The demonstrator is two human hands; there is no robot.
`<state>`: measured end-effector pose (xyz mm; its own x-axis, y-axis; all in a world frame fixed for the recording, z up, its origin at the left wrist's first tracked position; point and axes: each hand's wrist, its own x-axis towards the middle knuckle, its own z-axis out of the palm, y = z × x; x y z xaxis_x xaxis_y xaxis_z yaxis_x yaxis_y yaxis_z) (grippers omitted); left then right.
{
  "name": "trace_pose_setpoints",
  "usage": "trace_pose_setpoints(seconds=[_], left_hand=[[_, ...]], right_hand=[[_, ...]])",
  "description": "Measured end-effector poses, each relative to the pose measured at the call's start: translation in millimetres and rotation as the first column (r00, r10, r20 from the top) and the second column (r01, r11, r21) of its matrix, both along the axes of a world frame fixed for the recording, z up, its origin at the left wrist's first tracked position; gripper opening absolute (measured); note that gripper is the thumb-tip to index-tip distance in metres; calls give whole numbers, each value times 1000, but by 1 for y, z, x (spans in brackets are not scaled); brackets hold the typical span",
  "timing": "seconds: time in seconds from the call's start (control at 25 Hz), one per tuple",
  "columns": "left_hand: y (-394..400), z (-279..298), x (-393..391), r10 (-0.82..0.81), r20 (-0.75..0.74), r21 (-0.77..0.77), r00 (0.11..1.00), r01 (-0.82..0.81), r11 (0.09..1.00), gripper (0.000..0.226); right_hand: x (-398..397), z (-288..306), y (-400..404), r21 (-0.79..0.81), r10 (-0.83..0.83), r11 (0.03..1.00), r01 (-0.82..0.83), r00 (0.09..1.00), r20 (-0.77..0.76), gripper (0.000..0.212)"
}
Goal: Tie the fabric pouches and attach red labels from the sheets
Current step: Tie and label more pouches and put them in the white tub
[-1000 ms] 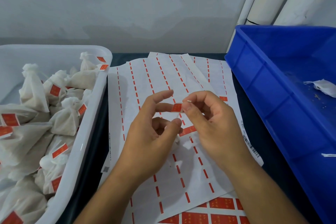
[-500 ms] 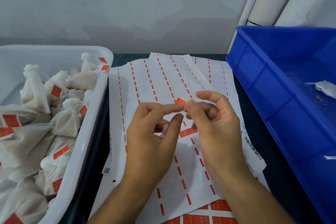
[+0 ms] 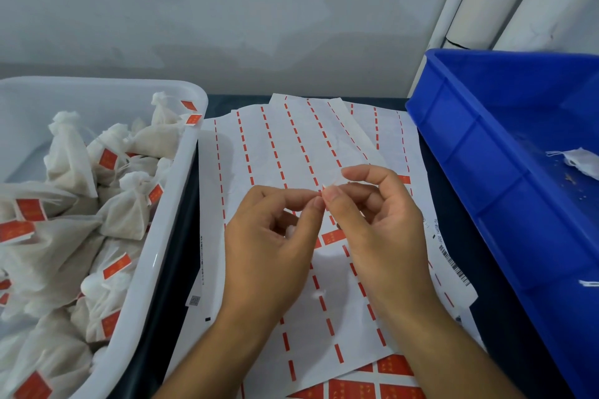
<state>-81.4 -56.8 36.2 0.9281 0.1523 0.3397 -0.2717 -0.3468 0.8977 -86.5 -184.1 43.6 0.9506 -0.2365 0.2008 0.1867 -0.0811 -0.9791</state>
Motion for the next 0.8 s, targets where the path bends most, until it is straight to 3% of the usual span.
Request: trace_pose_setpoints(seconds=[0.2, 0.36, 0.52, 0.64, 0.8], left_hand=[[1, -4, 3, 2, -17, -6, 1000, -2, 1000, 9], [1, -5, 3, -43, -35, -9, 998, 43, 999, 10], [2, -7, 1, -170, -120, -72, 978, 162, 984, 11], [2, -7, -2, -253, -127, -65, 959, 246, 967, 41], [1, -11, -2, -196, -82, -32, 977, 194, 980, 52]], right_hand=[[6, 2, -9, -105, 84, 990, -90, 994, -64, 39], [8, 3, -17, -140, 206, 966, -219, 973, -103, 14], [10, 6, -21, -191, 166, 967, -167, 986, -21, 5], [10, 7, -23, -226, 88, 971, -78, 995, 37, 6], [10, 17, -13, -255, 48, 966, -26, 996, 81, 8]])
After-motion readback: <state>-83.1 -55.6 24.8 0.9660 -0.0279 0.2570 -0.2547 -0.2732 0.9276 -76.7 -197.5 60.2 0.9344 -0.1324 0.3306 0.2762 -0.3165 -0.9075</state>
